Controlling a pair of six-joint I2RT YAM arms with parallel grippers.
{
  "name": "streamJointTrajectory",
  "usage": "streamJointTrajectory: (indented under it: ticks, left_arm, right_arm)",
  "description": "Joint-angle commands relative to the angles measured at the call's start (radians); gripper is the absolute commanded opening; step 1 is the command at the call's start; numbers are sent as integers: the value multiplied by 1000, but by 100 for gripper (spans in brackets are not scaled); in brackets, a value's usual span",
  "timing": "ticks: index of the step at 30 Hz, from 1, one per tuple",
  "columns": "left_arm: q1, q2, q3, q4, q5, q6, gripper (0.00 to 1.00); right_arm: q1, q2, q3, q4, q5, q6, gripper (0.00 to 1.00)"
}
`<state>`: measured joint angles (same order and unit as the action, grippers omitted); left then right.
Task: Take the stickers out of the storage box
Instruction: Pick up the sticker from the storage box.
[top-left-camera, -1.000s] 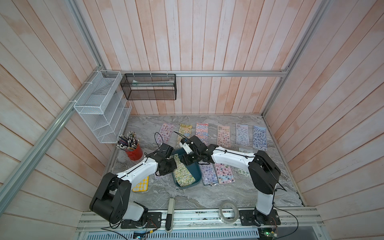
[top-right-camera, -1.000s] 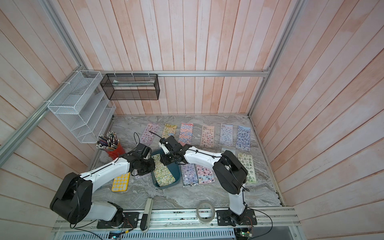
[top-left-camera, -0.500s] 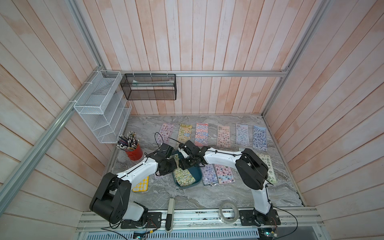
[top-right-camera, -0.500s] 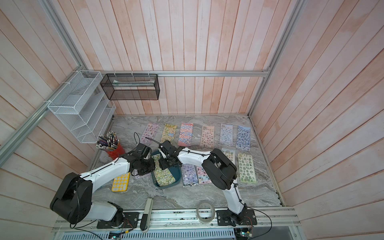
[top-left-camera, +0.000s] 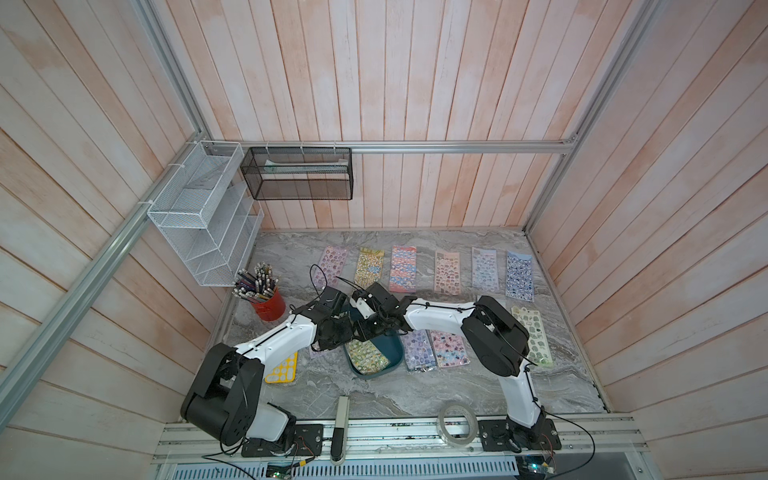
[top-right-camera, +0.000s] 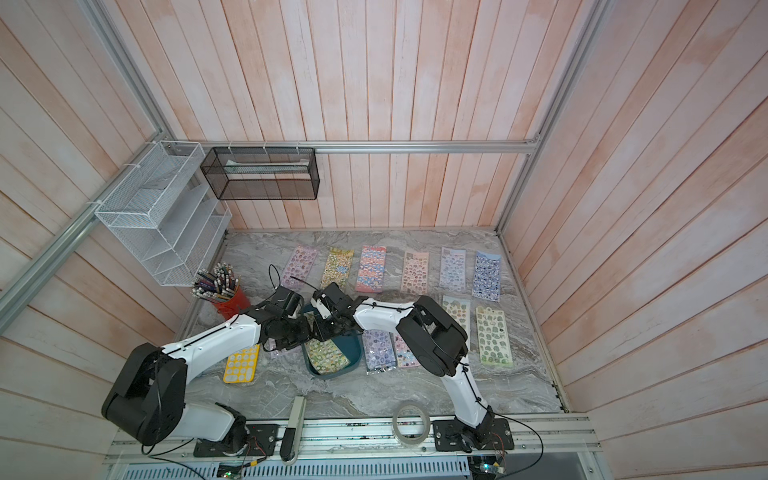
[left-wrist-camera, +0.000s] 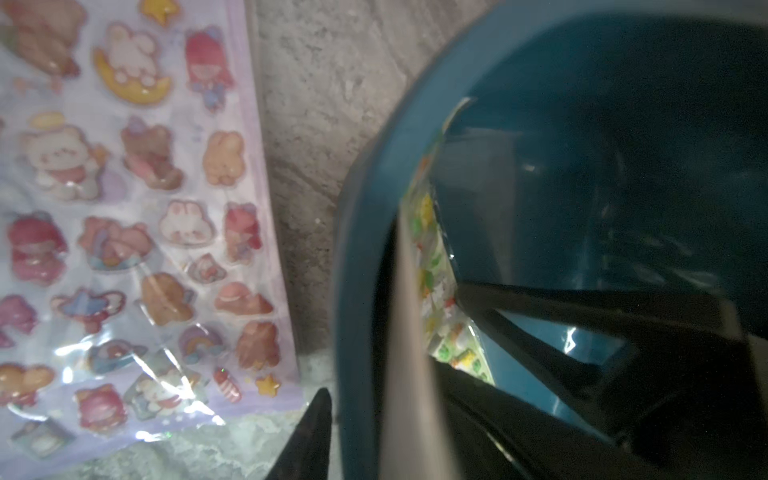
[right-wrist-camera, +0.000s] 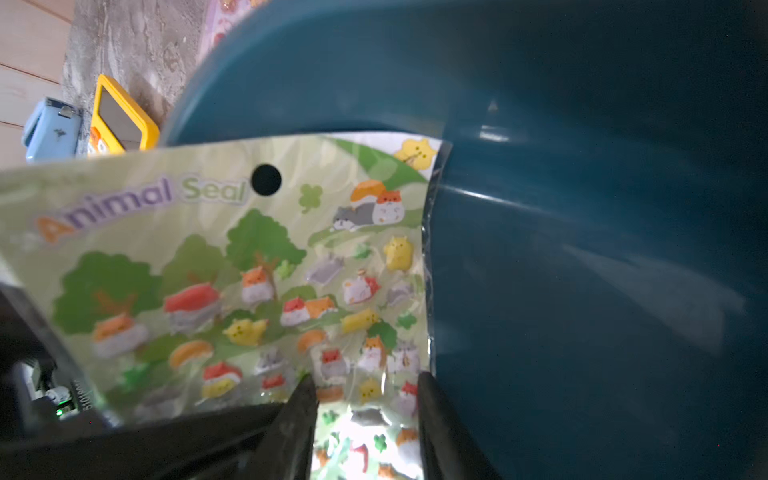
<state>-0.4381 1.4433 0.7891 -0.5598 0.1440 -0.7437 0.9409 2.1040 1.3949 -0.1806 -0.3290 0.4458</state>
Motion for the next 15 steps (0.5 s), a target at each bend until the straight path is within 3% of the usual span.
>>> streamJointTrajectory:
  ticks: [1,15]
  left_arm:
    - [-2,-8,45,-2,-7,7,49]
    - [66,-127,100,-112,-99,45,67]
  right_arm:
    - [11,36,-45,-16,-42,12,41]
    - [-37,19,-117,56,-76,47,40]
